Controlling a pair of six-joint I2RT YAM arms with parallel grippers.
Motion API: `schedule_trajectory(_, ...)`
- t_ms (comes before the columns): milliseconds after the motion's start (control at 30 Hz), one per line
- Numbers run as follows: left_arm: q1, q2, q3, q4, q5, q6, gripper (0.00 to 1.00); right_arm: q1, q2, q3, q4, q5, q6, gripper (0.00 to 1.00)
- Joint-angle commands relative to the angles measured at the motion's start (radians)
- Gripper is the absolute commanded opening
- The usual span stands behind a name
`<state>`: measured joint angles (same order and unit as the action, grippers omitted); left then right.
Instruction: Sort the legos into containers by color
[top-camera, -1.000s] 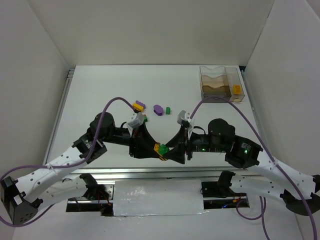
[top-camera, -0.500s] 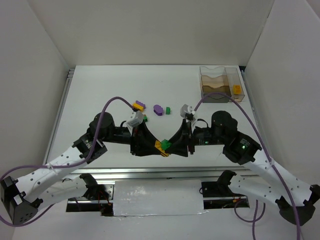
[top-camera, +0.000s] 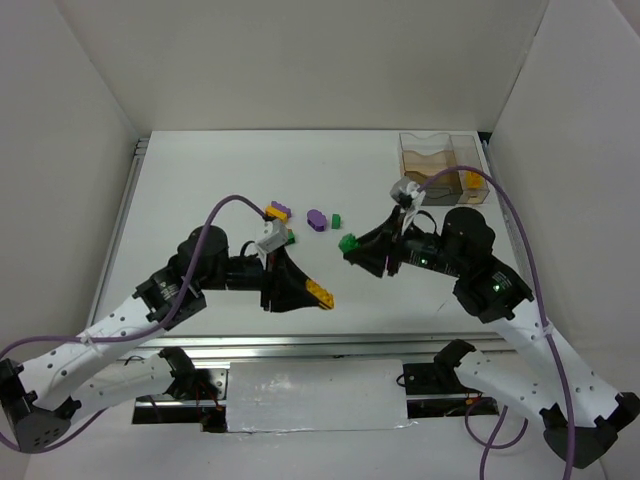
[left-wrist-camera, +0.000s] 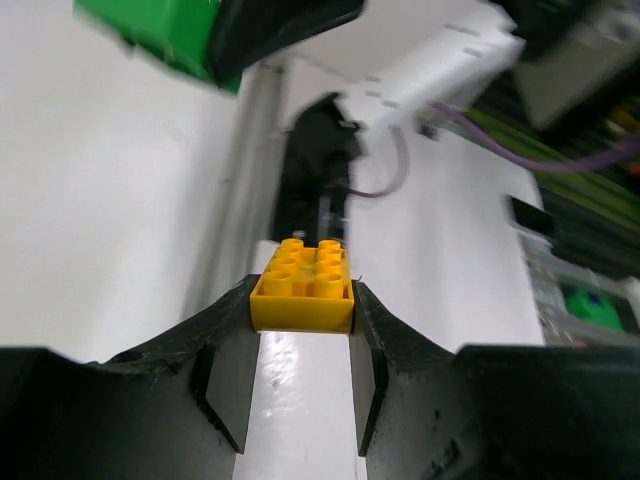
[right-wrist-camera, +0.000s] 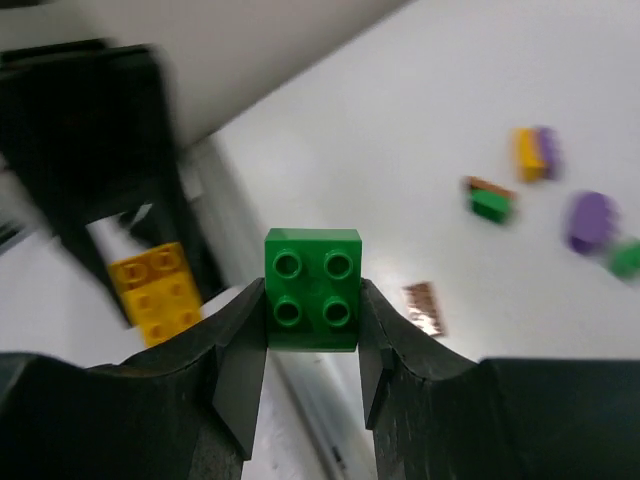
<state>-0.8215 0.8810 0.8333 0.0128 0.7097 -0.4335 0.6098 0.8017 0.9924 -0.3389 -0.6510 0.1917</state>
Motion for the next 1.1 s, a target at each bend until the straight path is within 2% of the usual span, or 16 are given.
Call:
schedule_trajectory(0,-0.002,-0.022,0.137,-0.256,-0.348,0.009,0.0,-0.037,0.022,-0.041,0.084,0.609,0.112,0.0)
schedule_trajectory(33,-0.002,-0.03,0.154,-0.304,-0.449,-0.002,0.0,-0.06,0.059,-0.034,0.075,0.708,0.147,0.0)
schedule_trajectory(67,-0.002,-0.037,0.194,-0.359,-0.627,-0.022,0.0,-0.132,0.147,0.0,0.036,0.854,0.226,0.0)
schedule_trajectory(100,-0.002,-0.039,0.217,-0.473,-0.701,-0.036,0.0,-0.178,0.196,0.026,0.003,0.917,0.274,0.0)
schedule_trajectory(133,-0.004,-0.04,0.254,-0.531,-0.86,-0.05,0.0,-0.229,0.255,0.084,-0.064,0.956,0.319,0.0)
schedule_trajectory(167,-0.002,-0.042,0.268,-0.581,-0.927,-0.077,0.0,-0.279,0.374,0.115,-0.093,0.964,0.342,0.0)
schedule_trajectory(200,-0.002,-0.048,0.277,-0.624,-0.976,-0.086,0.0,-0.371,0.436,0.153,-0.118,0.961,0.368,0.0)
schedule_trajectory(233,-0.002,-0.059,0.276,-0.67,-1.012,-0.085,0.0,-0.405,0.503,0.226,-0.168,0.993,0.386,0.0)
schedule_trajectory(267,-0.001,-0.095,0.261,-0.677,-1.026,-0.058,0.0,-0.439,0.628,0.265,-0.189,1.007,0.399,0.0)
schedule_trajectory(367,-0.001,-0.198,0.184,-0.648,-0.988,0.001,0.0,-0.531,0.83,0.402,-0.222,1.039,0.425,0.0)
schedule_trajectory(567,0.002,-0.344,0.096,-0.634,-1.043,-0.007,0.0,-0.599,1.115,0.655,-0.317,1.117,0.445,0.0)
schedule_trajectory(800,0.002,-0.31,0.092,-0.628,-0.998,0.016,0.0,-0.629,1.173,0.69,-0.272,1.088,0.431,0.0)
schedule_trajectory(1067,0.004,-0.295,0.089,-0.62,-0.96,0.029,0.0,-0.64,1.255,0.749,-0.239,1.068,0.43,0.07)
